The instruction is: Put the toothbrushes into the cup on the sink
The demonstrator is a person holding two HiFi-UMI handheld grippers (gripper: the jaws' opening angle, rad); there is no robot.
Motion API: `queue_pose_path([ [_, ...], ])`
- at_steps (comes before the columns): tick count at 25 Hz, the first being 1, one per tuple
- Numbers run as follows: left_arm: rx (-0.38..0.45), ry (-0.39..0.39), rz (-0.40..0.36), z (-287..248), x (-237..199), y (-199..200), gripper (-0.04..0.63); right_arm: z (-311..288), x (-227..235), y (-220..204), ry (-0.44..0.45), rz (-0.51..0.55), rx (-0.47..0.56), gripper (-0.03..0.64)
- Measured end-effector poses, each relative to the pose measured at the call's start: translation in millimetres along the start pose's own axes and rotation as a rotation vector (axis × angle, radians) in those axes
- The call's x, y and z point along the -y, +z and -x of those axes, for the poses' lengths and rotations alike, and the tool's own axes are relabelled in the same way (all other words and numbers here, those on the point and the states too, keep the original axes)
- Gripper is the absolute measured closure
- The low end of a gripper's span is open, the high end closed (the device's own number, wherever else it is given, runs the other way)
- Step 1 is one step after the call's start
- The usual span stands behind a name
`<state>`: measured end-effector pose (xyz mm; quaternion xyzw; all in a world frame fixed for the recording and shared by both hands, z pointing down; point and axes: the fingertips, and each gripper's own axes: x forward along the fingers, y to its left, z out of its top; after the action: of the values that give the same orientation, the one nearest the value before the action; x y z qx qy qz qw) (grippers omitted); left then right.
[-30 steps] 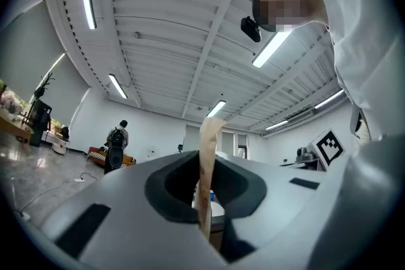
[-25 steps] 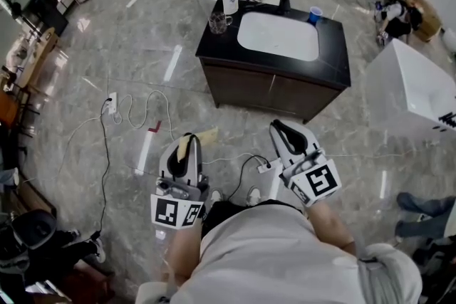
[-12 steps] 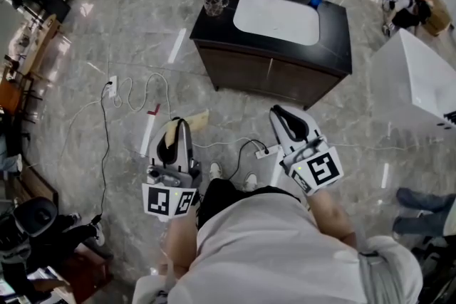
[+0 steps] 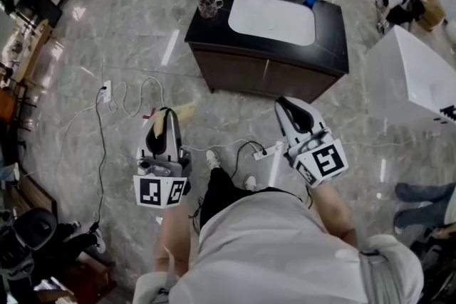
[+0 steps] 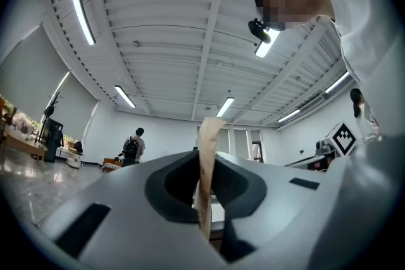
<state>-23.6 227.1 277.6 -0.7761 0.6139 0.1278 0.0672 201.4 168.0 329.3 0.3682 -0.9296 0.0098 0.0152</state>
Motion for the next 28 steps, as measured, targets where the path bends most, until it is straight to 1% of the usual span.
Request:
queue_pose_path([
  [3,0.009,0.03,0.029,-5,-30,-3,0.566,-12,16,9,-0.04,0.002,0.019,0.566],
  [8,-0.001,0.047,0.013,-12,-64,-4,0.566,-29,35,21,-0.101,0.004,0.041,0.566],
  [13,-0.03,0.056,0.035,-20,-92,-21,0.566,-56,32,16,-0.113,0.001,0.022,0.566],
  [17,-0.044,0.056,0.056,-31,-117,-33,0.566,-81,36,13,-0.142,-0.01,0.014,0.566],
  [21,-0.046,0.044,0.06,-41,-136,-37,0.566,-102,40,18,-0.167,-0.011,0.015,0.566],
  [25,-0.052,0.045,0.08,-46,-161,-44,0.566,-124,34,17,-0.175,-0.018,0.007,0.566],
  [28,-0.05,0.045,0.082,-49,-179,-45,0.566,-142,28,18,-0.176,-0.013,0.005,0.566],
])
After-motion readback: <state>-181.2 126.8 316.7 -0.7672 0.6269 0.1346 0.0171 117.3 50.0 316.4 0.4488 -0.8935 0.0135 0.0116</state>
